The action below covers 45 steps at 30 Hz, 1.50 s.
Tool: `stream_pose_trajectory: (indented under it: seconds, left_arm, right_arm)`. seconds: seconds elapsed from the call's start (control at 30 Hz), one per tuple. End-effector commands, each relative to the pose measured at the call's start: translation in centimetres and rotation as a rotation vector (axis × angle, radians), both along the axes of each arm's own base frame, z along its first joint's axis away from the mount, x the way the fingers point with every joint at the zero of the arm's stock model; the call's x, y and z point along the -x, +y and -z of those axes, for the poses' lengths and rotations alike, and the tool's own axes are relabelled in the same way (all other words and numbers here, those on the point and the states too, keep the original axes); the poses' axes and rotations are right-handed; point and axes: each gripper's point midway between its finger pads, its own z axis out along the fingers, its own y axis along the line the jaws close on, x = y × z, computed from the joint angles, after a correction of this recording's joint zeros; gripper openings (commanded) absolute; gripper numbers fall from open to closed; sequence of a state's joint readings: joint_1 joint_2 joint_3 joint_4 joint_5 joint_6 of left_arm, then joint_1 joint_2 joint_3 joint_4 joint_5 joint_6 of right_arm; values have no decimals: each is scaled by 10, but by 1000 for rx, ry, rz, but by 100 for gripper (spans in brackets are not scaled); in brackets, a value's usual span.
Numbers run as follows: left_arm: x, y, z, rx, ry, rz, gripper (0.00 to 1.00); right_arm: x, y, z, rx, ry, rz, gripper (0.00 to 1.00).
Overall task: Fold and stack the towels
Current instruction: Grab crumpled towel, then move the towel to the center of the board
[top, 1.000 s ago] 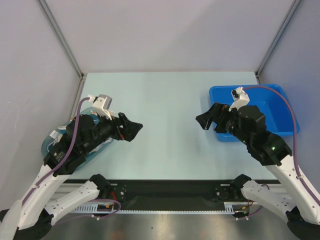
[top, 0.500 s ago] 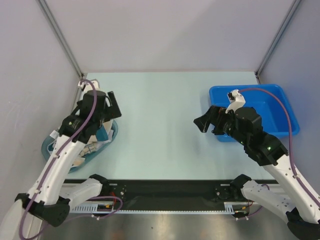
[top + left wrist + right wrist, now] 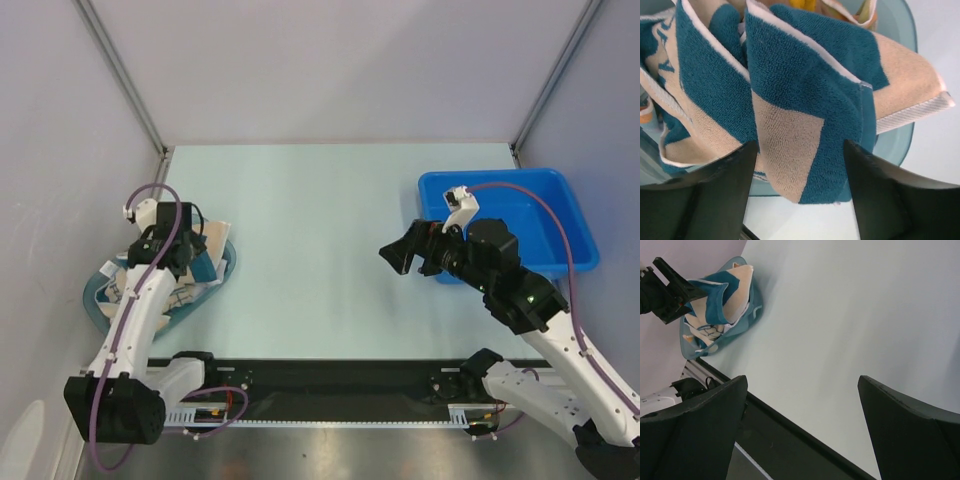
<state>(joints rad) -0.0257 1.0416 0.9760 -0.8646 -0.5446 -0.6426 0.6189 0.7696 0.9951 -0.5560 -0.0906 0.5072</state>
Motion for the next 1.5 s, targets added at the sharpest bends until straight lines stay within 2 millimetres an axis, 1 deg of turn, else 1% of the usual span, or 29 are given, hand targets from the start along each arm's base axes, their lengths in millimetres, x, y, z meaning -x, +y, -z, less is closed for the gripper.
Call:
stream_pose_trajectory:
  seconds: [0.0, 0.03, 0.2, 0.27, 0.3, 0.33, 0.37, 0.4, 0.47, 0.5, 0.6, 0.63, 0.67, 0.73, 0.83, 0.9, 0.97, 1.0, 1.1, 1.13, 1.17, 1.2, 1.23, 1.27, 1.3, 1.33, 1.4, 1.43, 1.47]
  left_arm:
    - [-8, 12, 7, -12, -48, -86, 74]
    - [-9, 12, 13, -13, -33, -88, 64]
    - [-9, 23, 13, -17, -58, -136, 51]
    - [-3, 29, 15, -28, -73, -169, 31]
    - [-6, 30, 11, -27, -97, -169, 9]
    - [-10, 25, 4, -8, -129, -143, 0]
    - [-14, 23, -6, -6, -154, -117, 0]
    - [-21, 19, -20, 5, -195, -82, 0]
    - [-40, -2, -76, 58, -346, 60, 0]
    - [-50, -10, -124, 69, -476, 117, 0]
    - [-59, -49, -208, 148, -704, 337, 0]
    - [-57, -61, -250, 168, -800, 404, 0]
    - [-55, -85, -271, 230, -845, 524, 0]
    - [-53, -113, -324, 287, -950, 677, 0]
    - [-39, -174, -368, 441, -1000, 949, 0]
    - [-25, -209, -379, 481, -997, 1075, 0]
    - [-16, -230, -373, 511, -981, 1144, 0]
    - [-7, -250, -353, 569, -924, 1213, 0]
    - [11, -280, -315, 662, -833, 1307, 0]
    - [13, -286, -275, 688, -756, 1296, 0]
    - [17, -292, -255, 707, -718, 1297, 0]
    - [27, -304, -209, 738, -636, 1309, 0]
    - [32, -310, -183, 756, -587, 1312, 0]
    - [46, -322, -132, 788, -476, 1330, 0]
    - [52, -330, -137, 807, -489, 1357, 0]
    - [61, -334, -85, 822, -375, 1346, 0]
    - [76, -347, -47, 831, -300, 1352, 0]
    - [84, -346, -17, 830, -236, 1338, 0]
    - [88, -347, -9, 840, -220, 1340, 0]
  right_arm:
    - [-3, 2, -3, 10, -36, -17, 99]
    - [-2, 2, -3, 8, -37, -16, 100]
    - [3, 1, -16, -16, -71, -30, 100]
    - [4, 0, -21, -23, -87, -29, 100]
    - [4, -1, -23, -27, -94, -28, 100]
    - [5, -1, -25, -33, -101, -27, 100]
    - [5, -2, -29, -36, -108, -25, 100]
    - [5, -2, -31, -40, -109, -24, 100]
    - [3, -2, -35, -41, -116, -18, 100]
    - [2, -3, -44, -43, -139, -13, 100]
    - [-1, -7, -65, -70, -191, 16, 100]
    - [-4, -8, -75, -84, -224, 27, 100]
    - [-5, -10, -81, -93, -242, 37, 100]
    - [-10, -15, -96, -101, -280, 78, 100]
    - [-17, -23, -111, -100, -305, 134, 100]
    - [-18, -24, -112, -92, -307, 142, 100]
    - [-19, -24, -110, -86, -294, 143, 100]
    - [-19, -23, -105, -79, -277, 140, 99]
    - [-19, -20, -84, -54, -214, 131, 98]
    - [-19, -18, -77, -44, -195, 124, 97]
    - [-20, -16, -66, -28, -167, 118, 96]
    - [-19, -14, -54, -10, -128, 107, 95]
    - [-19, -12, -45, 6, -105, 100, 94]
    - [-19, -12, -32, 28, -76, 92, 91]
    - [-20, -10, -25, 41, -58, 87, 91]
    - [-24, -7, -15, 63, -38, 84, 89]
    - [-29, -4, -1, 93, -8, 80, 86]
    - [-33, -2, 3, 108, -5, 76, 83]
    - [-36, 10, 15, 121, 28, 30, 82]
